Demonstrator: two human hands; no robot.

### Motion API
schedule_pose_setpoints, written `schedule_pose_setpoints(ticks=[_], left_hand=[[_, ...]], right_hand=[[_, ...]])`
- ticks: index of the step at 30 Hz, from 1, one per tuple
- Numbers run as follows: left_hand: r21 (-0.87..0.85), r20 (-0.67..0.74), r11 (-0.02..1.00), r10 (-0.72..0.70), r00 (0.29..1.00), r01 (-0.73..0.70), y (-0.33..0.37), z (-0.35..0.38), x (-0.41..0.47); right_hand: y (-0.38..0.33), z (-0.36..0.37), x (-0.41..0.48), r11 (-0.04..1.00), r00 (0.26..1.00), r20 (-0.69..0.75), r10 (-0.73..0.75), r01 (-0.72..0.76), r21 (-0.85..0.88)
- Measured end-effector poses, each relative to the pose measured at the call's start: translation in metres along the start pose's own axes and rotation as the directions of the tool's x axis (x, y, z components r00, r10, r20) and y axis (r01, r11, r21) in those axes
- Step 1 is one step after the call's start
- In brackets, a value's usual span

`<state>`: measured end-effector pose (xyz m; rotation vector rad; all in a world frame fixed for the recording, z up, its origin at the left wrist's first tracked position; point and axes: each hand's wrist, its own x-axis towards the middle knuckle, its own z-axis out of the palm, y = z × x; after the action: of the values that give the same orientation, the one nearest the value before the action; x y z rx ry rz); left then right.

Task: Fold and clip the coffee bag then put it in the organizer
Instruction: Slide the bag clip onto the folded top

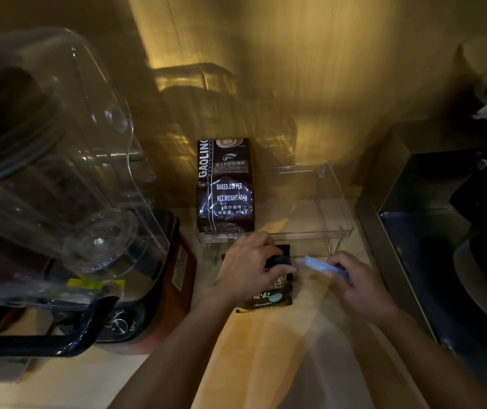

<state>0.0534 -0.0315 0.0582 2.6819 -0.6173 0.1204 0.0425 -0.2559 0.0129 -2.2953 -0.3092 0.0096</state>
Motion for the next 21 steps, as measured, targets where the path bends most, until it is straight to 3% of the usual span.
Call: schedule_pose_setpoints(ticks=[11,14,21], left_hand=[[-0.043,-0.012,0.994,0.099,0.995,-0.099,-0.002,0.001,0.0],[-0.046,-0.037,0.995,0.09,0.995,-0.092,-0.004,0.0,-0.002],[-0.163,-0.017,0.987,-0.016,1.0,0.013,-0.005,-0.001,0.002]], right_hand=[[-0.028,0.01,0.014,0.989,0.988,0.056,-0.141,0.143,-0.035],[-0.031,0.012,0.019,0.979,0.988,0.052,-0.147,0.153,-0.133],[-0.034,0.013,0.013,0.866,0.899,-0.094,-0.427,0.377,-0.329]])
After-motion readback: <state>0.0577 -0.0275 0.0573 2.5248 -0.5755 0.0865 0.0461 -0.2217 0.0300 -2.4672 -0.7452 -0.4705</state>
